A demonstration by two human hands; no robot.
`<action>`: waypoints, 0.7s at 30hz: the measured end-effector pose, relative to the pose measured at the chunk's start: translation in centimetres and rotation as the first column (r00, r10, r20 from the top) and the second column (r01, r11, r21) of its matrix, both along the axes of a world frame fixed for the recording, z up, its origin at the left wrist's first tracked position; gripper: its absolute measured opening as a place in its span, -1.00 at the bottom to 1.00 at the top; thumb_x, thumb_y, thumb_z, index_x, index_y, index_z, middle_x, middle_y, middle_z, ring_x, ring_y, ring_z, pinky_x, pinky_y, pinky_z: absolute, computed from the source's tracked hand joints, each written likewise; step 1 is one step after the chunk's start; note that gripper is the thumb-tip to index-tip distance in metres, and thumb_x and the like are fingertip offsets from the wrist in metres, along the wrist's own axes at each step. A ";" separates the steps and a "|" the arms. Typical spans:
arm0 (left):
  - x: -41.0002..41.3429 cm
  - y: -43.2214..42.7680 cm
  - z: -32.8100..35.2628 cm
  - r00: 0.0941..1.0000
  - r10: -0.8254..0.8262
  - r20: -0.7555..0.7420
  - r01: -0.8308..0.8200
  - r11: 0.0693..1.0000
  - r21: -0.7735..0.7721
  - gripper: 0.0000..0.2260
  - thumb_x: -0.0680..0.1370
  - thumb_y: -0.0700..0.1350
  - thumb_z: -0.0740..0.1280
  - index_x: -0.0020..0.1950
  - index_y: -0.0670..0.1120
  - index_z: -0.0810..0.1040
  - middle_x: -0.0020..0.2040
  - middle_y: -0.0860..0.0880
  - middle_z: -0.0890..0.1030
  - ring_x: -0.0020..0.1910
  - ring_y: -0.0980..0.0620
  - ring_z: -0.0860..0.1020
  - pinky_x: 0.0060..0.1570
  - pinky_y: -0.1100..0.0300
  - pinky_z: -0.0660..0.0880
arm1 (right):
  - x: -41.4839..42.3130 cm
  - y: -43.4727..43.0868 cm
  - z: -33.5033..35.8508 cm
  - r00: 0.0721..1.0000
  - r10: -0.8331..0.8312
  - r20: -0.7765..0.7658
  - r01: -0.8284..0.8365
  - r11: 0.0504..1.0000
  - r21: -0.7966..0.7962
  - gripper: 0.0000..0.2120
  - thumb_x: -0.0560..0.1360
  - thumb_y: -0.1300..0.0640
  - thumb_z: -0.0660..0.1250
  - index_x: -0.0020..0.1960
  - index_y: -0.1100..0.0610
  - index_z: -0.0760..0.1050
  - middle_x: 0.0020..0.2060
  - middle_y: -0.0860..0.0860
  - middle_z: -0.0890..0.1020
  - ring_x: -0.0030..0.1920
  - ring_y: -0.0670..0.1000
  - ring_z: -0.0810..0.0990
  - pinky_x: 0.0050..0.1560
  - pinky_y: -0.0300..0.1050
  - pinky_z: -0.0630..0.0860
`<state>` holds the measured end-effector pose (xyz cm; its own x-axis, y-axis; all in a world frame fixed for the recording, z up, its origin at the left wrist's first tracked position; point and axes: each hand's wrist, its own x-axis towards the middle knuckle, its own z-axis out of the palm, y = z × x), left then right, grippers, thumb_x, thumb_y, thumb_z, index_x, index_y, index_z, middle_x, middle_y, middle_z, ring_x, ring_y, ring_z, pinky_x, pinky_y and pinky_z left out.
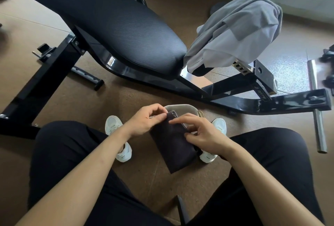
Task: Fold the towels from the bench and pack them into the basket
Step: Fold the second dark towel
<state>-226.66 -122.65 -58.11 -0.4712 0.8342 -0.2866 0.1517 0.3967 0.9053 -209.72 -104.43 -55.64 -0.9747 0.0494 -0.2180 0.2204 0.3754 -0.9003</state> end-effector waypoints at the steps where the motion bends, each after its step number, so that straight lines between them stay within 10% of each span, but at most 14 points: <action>1: 0.1 0.0 0.1 0.999 0.040 -0.022 -0.040 0.999 0.011 -0.91 0.66 -0.10 0.32 0.11 -0.04 0.61 -0.01 0.02 0.67 -0.02 0.18 0.61 0.03 0.13 0.54 | 0.1 0.1 0.0 0.999 0.024 0.021 -0.025 0.999 0.035 -0.37 0.44 0.42 0.24 0.34 -0.15 0.55 0.25 -0.15 0.54 -0.02 0.08 0.64 -0.06 -0.05 0.59; 11: 0.3 -0.2 0.1 0.995 -0.021 0.102 0.016 0.999 0.047 -0.56 0.54 0.08 0.33 0.39 -0.01 0.54 0.31 0.03 0.61 0.33 0.09 0.54 0.32 0.14 0.50 | 0.7 -0.4 0.7 0.996 0.086 0.018 -0.088 0.988 0.124 -0.36 0.46 0.41 0.28 0.43 -0.10 0.48 0.32 -0.21 0.49 0.17 -0.18 0.54 -0.02 -0.32 0.46; 15: 0.3 -0.3 0.2 0.989 -0.076 0.123 0.072 0.997 0.034 -0.82 0.64 -0.05 0.35 0.19 -0.06 0.65 0.10 -0.03 0.69 0.13 0.00 0.64 0.16 0.08 0.56 | 0.6 0.1 0.9 0.997 0.070 -0.023 -0.068 0.994 0.086 -0.37 0.47 0.34 0.36 0.42 -0.16 0.46 0.34 -0.20 0.49 0.20 -0.02 0.56 -0.05 -0.22 0.53; 21: 0.5 -0.3 0.0 0.999 0.036 0.001 -0.036 0.999 0.006 -0.89 0.65 0.03 0.33 0.00 0.09 0.65 -0.09 0.12 0.70 -0.05 0.09 0.66 -0.04 0.11 0.56 | 0.7 0.1 1.1 0.996 0.093 0.018 -0.095 0.984 0.154 -0.28 0.46 0.27 0.46 0.53 -0.13 0.34 0.40 -0.21 0.43 0.10 -0.31 0.52 -0.01 -0.43 0.43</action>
